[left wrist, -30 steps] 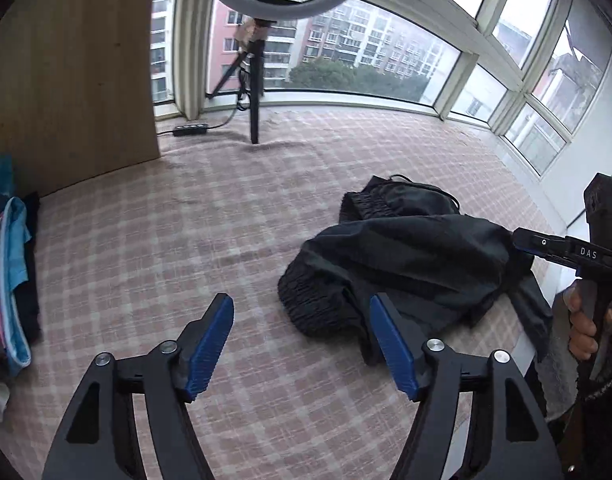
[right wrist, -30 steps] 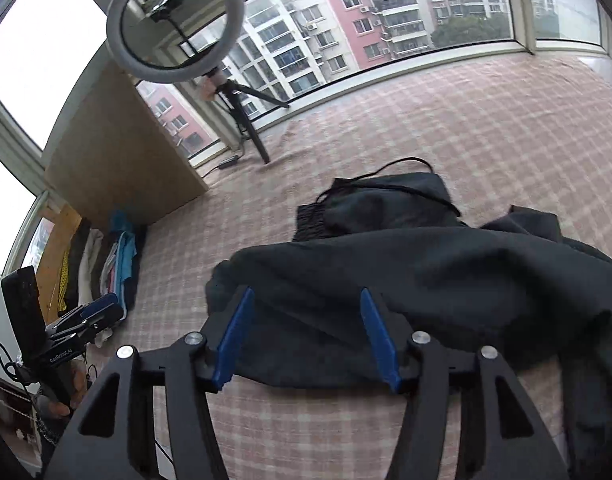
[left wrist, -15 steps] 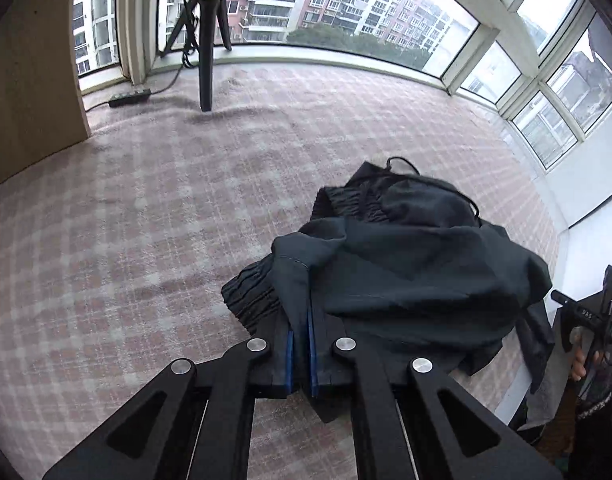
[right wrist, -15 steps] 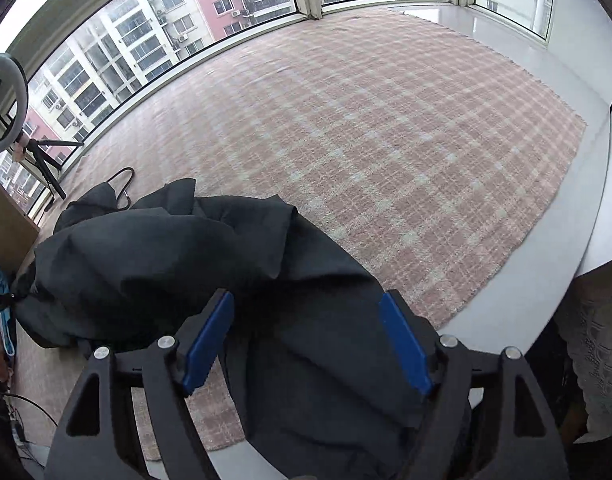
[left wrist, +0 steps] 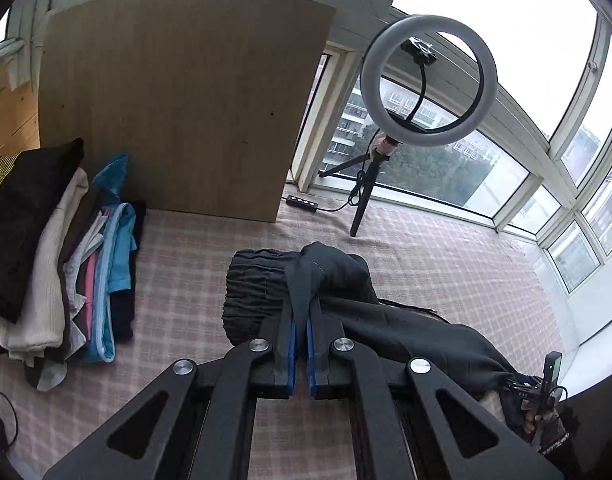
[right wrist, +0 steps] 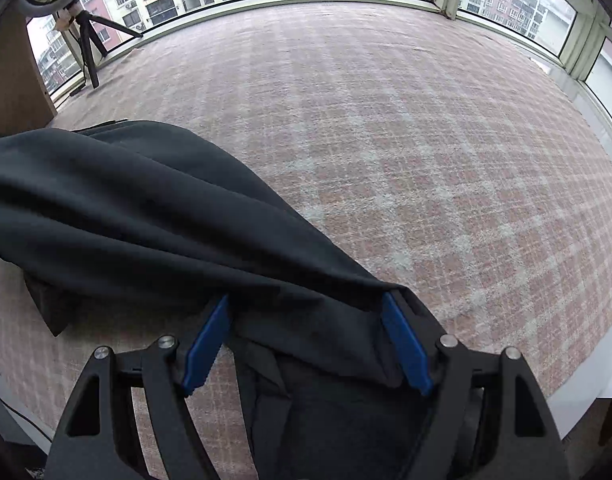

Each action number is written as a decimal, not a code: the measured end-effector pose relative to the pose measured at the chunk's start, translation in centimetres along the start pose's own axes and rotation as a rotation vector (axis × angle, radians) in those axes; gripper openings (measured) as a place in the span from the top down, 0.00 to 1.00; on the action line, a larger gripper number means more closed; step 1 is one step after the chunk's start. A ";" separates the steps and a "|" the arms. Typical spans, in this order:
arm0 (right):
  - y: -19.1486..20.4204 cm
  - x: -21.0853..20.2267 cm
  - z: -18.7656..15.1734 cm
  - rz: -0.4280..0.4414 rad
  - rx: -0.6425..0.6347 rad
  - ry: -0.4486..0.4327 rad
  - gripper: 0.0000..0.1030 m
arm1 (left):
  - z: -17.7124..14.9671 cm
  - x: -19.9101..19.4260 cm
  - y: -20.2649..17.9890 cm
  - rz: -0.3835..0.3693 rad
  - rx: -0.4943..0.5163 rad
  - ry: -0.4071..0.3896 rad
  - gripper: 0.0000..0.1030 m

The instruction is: Fold clothes

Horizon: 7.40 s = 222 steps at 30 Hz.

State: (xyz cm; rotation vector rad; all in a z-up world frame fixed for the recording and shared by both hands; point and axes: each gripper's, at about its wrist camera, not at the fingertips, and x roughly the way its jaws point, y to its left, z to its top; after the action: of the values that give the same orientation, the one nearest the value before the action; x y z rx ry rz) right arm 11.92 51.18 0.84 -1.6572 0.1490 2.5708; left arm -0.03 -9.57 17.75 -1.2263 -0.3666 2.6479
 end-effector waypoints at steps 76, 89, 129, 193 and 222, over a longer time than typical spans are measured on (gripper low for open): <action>16.2 0.2 3.1 -0.050 -0.508 0.055 0.43 | -9.8 10.7 3.5 -0.027 0.214 0.338 0.59; 13.1 -1.6 3.4 -0.050 -0.451 0.029 0.43 | -9.3 14.4 2.0 -0.099 0.262 0.479 0.97; 18.7 -7.6 1.1 0.212 -0.776 0.013 0.97 | -6.9 -1.9 10.8 -0.090 -0.004 0.285 0.96; 13.1 -7.7 13.1 0.166 -0.326 0.118 0.57 | -6.8 -1.0 7.5 0.181 0.158 0.343 0.90; 2.1 -10.8 23.7 -0.005 -0.168 -0.180 0.76 | -7.4 12.1 -6.5 -0.029 0.206 0.464 0.81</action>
State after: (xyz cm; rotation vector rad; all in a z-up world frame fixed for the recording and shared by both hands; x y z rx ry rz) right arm -5.27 51.85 20.43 -1.4603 -0.0840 2.7793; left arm -1.49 1.01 6.40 -1.6810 -0.0333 2.2120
